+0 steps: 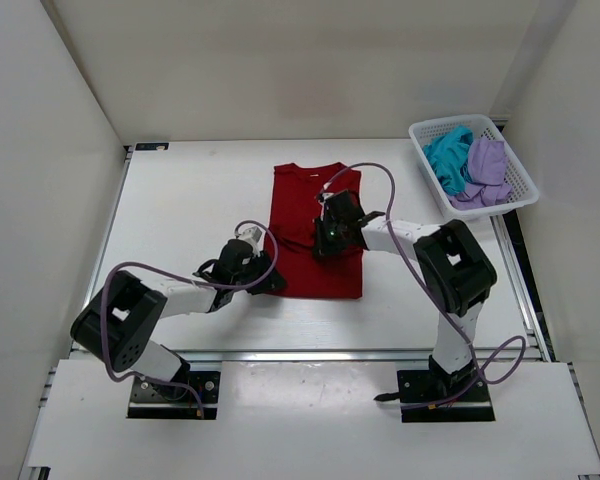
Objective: Fold and stack the t-shirts
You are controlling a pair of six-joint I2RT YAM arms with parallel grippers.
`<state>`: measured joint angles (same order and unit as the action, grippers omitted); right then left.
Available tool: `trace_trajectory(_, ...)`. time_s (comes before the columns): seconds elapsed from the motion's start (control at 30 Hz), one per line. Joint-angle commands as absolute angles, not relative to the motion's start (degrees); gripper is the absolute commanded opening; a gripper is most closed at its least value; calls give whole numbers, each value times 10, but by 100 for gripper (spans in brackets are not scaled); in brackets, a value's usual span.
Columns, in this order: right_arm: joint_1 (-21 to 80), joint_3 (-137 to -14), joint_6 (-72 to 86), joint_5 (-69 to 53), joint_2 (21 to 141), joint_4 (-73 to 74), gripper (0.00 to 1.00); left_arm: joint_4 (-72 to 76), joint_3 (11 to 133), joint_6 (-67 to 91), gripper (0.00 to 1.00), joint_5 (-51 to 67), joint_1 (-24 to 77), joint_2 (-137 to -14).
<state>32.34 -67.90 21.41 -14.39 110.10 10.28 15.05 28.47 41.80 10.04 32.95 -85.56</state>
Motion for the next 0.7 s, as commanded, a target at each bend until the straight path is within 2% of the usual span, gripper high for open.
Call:
trace_trajectory(0.0,342,-654,215,-137,1049,80,0,136,265,430,41,108,332,-823)
trace_trajectory(0.2,361,-622,219,-149,1049,73,0,148,236,439,41,113,324,-792)
trace_trajectory(0.37,343,-642,218,-142,1077,63,0,148,223,434,42,110,326,-787)
trace_trajectory(0.67,248,-778,198,-117,1104,71,0,146,204,429,41,110,314,-784)
